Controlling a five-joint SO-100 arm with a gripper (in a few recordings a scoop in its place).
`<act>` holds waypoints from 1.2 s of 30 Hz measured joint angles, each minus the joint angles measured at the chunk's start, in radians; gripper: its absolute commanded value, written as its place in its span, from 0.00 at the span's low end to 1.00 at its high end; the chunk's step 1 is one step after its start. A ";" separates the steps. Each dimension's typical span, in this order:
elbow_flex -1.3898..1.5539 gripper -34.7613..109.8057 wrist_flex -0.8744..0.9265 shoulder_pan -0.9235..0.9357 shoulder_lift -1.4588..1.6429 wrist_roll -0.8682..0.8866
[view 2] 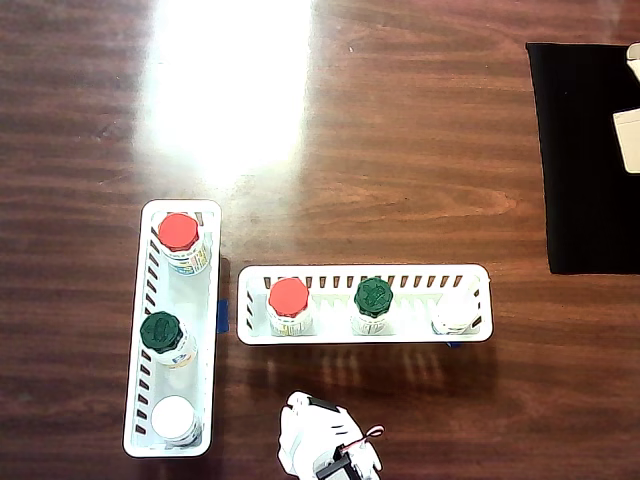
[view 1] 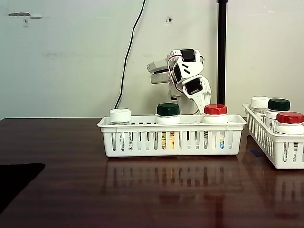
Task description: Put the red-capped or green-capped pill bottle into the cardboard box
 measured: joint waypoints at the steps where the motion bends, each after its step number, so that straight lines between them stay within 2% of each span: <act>1: 0.000 0.26 0.000 0.000 0.000 0.008; 4: 0.000 0.26 -0.086 0.080 0.000 0.275; 8: 0.000 0.26 -0.316 0.357 -0.002 0.726; 11: 0.000 0.26 -0.359 0.414 -0.002 0.868; 15: 0.000 0.26 -0.371 0.434 -0.002 0.913; 24: -0.008 0.26 -0.383 0.434 -0.002 0.893; 29: -0.155 0.26 -0.215 0.411 -0.005 0.876; 36: -0.499 0.26 0.018 0.330 -0.192 0.884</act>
